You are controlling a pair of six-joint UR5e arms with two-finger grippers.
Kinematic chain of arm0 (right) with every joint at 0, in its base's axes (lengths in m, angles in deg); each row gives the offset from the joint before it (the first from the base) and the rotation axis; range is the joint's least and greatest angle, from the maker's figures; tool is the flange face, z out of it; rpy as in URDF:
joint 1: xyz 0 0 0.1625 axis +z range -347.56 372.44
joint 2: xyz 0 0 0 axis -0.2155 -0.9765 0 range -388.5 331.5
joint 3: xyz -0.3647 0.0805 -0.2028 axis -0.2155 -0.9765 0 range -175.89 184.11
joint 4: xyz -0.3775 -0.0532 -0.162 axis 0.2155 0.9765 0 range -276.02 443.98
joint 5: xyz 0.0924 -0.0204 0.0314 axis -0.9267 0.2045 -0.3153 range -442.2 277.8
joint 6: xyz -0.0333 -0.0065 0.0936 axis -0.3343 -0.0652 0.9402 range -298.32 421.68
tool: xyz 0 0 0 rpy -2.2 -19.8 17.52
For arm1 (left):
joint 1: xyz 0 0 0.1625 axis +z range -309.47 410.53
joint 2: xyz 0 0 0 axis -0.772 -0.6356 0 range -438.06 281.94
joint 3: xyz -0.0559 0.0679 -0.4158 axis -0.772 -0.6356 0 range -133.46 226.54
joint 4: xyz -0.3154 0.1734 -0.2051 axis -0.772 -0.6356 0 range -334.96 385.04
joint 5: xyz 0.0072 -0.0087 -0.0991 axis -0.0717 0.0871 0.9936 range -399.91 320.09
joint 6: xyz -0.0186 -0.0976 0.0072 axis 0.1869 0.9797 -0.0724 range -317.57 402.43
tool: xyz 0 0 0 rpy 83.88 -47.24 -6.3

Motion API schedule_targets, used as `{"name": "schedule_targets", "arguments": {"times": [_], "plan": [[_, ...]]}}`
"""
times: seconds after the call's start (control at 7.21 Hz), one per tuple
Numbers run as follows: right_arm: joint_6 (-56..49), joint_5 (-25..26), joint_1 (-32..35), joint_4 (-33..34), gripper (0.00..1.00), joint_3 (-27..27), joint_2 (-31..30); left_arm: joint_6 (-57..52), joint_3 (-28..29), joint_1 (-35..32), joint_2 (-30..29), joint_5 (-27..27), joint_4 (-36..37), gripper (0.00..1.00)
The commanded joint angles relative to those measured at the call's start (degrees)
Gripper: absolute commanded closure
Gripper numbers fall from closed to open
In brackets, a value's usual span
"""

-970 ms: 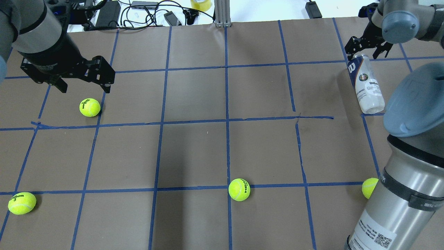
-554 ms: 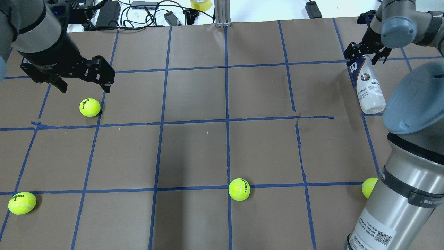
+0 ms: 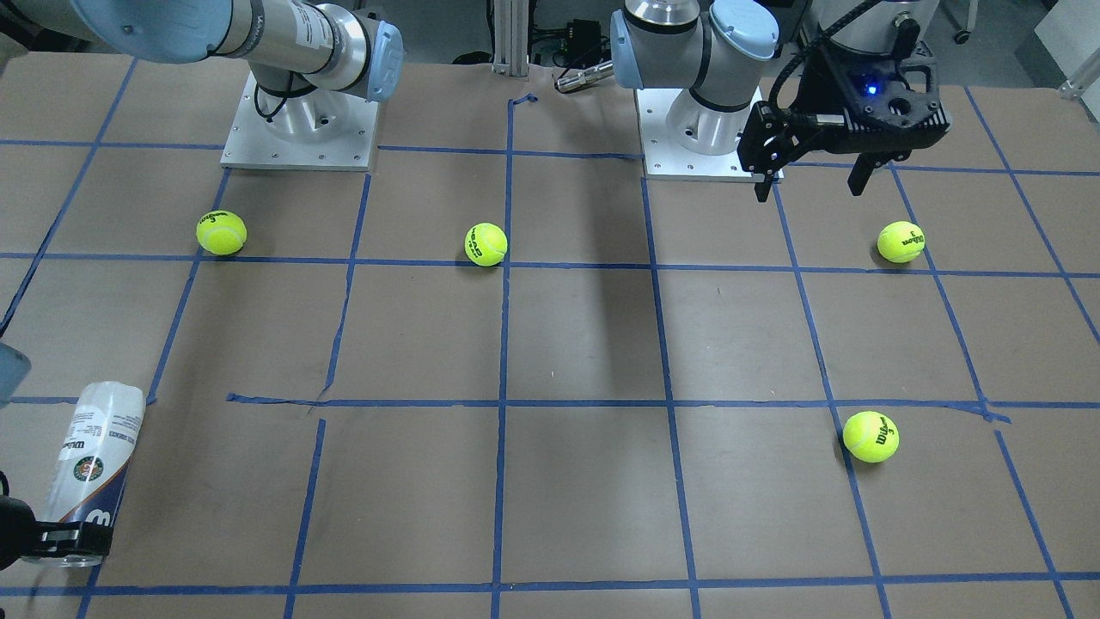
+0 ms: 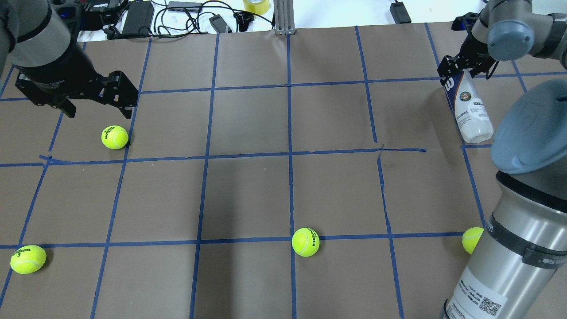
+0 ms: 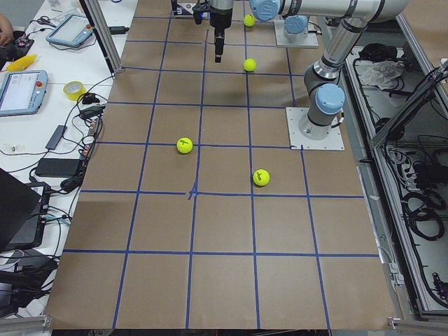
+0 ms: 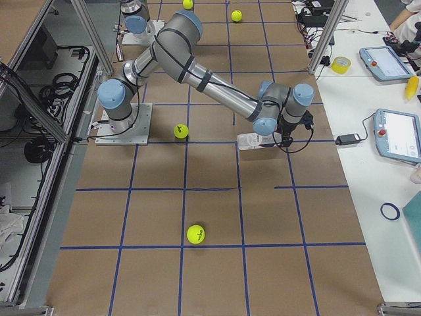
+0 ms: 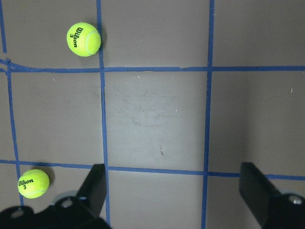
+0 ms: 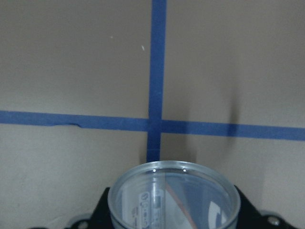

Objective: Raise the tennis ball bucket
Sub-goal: 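Lift the can with the right gripper and carry it toward table center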

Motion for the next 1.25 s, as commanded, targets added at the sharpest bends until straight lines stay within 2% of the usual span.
{"name": "schedule_targets", "arguments": {"times": [0.0, 0.14, 0.28, 0.42, 0.55, 0.69, 0.97, 1.11], "plan": [[-3.9, -0.3, 4.9, -3.0, 0.59, 2.8, -8.6, -0.4, 0.0, 0.6, 0.2, -0.4, -0.2, 0.0], [-4.0, -0.1, 10.4, -4.4, 0.61, 6.3, -13.2, -0.9, 0.0, 0.6, 0.3, -0.4, -0.5, 0.0], [-10.2, -0.3, 16.0, -3.0, 0.67, 9.0, -14.7, -0.8, 0.2, 0.7, 0.3, -0.3, -1.5, 0.0], [-12.9, -2.3, 20.8, -2.4, 0.72, 9.7, -16.3, -0.9, 0.6, 1.4, 0.3, -0.3, -1.7, 0.0], [-13.9, -2.8, 25.2, -2.3, 0.72, 9.9, -17.9, -2.4, 1.3, 4.5, 0.0, 0.3, -1.4, 0.0], [-18.4, -2.8, 30.6, -2.2, 0.78, 9.9, -18.0, -6.2, 2.5, 8.9, -0.2, 0.9, -1.7, 0.0], [-22.3, -2.0, 39.9, 2.3, 0.81, 10.5, -16.9, -9.7, 3.3, 15.7, -0.4, 2.2, -1.5, 0.0], [-27.0, -2.2, 44.6, 8.1, 0.83, 10.7, -14.4, -13.1, 3.1, 18.6, -0.9, 5.0, -1.2, 0.0]]}}
